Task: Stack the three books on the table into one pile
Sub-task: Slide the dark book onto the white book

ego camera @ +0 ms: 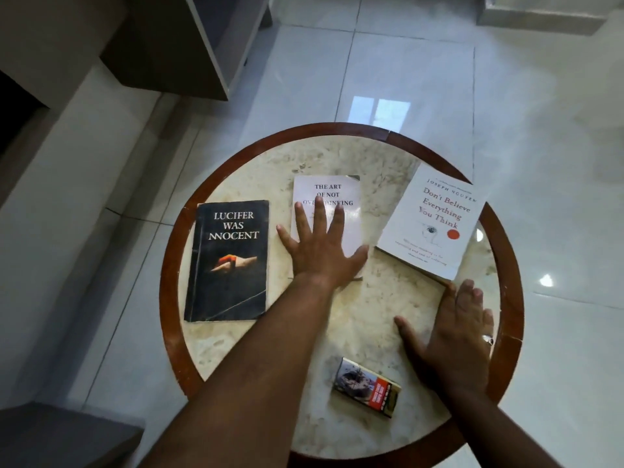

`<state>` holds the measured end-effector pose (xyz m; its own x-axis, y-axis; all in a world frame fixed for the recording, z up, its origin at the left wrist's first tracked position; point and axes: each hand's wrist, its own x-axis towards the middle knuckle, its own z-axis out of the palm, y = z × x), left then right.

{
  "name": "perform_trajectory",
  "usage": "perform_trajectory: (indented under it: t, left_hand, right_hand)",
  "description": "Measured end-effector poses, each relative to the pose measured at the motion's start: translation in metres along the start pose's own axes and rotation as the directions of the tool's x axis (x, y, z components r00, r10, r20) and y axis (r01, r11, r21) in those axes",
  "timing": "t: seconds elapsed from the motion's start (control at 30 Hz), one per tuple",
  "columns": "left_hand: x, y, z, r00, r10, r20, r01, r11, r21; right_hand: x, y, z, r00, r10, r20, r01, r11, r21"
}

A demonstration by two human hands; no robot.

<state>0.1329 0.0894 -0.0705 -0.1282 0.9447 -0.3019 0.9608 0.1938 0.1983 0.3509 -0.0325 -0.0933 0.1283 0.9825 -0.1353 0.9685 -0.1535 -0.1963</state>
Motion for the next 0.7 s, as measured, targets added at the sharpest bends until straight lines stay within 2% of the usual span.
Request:
perform_trajectory:
  t: [0.07,0.3,0.43,0.57,0.7]
  left_hand:
    - [-0.004,-0.002,0.0,0.999,0.039,0.018,-0.038,0.999,-0.005]
    - [-0.007,0.018,-0.015,0.988,-0.143,0.057,0.144,0.99,-0.004]
    - [0.001,0.014,-0.026,0.986,-0.165,0.002,0.165,0.986,0.026]
    - [0.008,0.011,-0.049,0.989,-0.142,-0.05,0.14,0.989,-0.045]
    - [0.006,-0.018,-0.078,0.986,-0.131,-0.104,0.105,0.969,-0.224]
  right_hand:
    - [0.0,0.001,-0.001,1.0,0.0,0.009,0.0,1.0,-0.002]
    - [0.0,0.003,0.0,1.0,0.014,0.026,-0.014,1.0,0.001]
    - [0.001,0.002,0.0,0.999,0.018,0.031,-0.019,1.0,0.009]
    - [0.0,0.001,-0.003,0.999,0.017,0.042,-0.018,1.0,0.024]
    - [0.0,0.002,-0.003,0.999,0.015,0.037,-0.016,1.0,0.022]
